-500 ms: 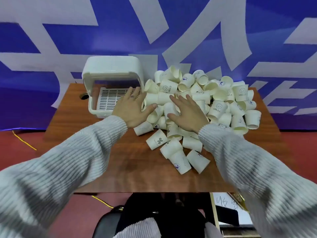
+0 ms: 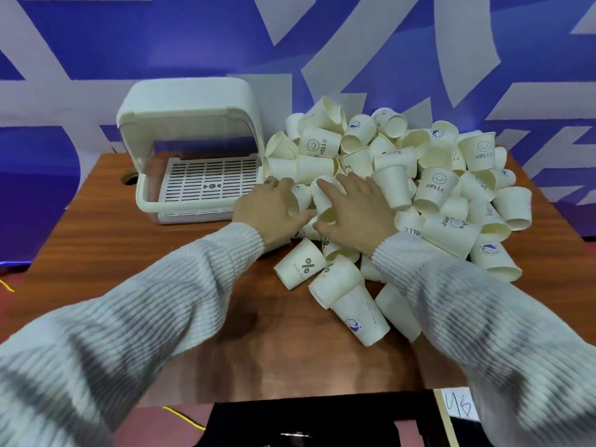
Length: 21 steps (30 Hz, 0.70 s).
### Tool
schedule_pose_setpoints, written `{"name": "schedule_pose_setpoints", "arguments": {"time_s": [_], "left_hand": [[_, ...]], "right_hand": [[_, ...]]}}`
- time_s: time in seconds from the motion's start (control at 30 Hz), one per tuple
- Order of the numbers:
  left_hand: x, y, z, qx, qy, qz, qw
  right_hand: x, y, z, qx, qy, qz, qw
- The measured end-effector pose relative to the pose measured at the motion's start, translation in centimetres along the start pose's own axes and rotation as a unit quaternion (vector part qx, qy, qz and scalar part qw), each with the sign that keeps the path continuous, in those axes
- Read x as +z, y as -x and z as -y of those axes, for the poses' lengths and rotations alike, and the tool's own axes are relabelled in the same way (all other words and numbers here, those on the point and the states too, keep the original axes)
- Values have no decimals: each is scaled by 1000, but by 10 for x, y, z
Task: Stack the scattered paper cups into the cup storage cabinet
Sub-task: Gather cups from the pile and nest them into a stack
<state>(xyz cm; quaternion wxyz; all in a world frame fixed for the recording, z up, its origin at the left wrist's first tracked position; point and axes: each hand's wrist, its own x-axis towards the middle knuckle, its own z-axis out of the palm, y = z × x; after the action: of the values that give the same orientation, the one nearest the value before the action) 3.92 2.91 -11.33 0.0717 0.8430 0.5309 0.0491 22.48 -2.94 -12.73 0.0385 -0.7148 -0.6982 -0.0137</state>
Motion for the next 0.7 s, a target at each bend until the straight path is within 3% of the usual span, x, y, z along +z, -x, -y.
{"name": "schedule_pose_setpoints", "arguments": {"time_s": [0.27, 0.5, 0.7], "left_hand": [[34, -11, 15, 33, 12, -93, 995], [37, 11, 35, 78, 1, -205, 976], [21, 46, 47, 77, 47, -231, 969]], "right_hand": [[29, -4, 3, 11, 56, -99, 993], [28, 10, 19, 22, 62, -139, 988], [17, 41, 52, 76, -16, -145, 986]]}}
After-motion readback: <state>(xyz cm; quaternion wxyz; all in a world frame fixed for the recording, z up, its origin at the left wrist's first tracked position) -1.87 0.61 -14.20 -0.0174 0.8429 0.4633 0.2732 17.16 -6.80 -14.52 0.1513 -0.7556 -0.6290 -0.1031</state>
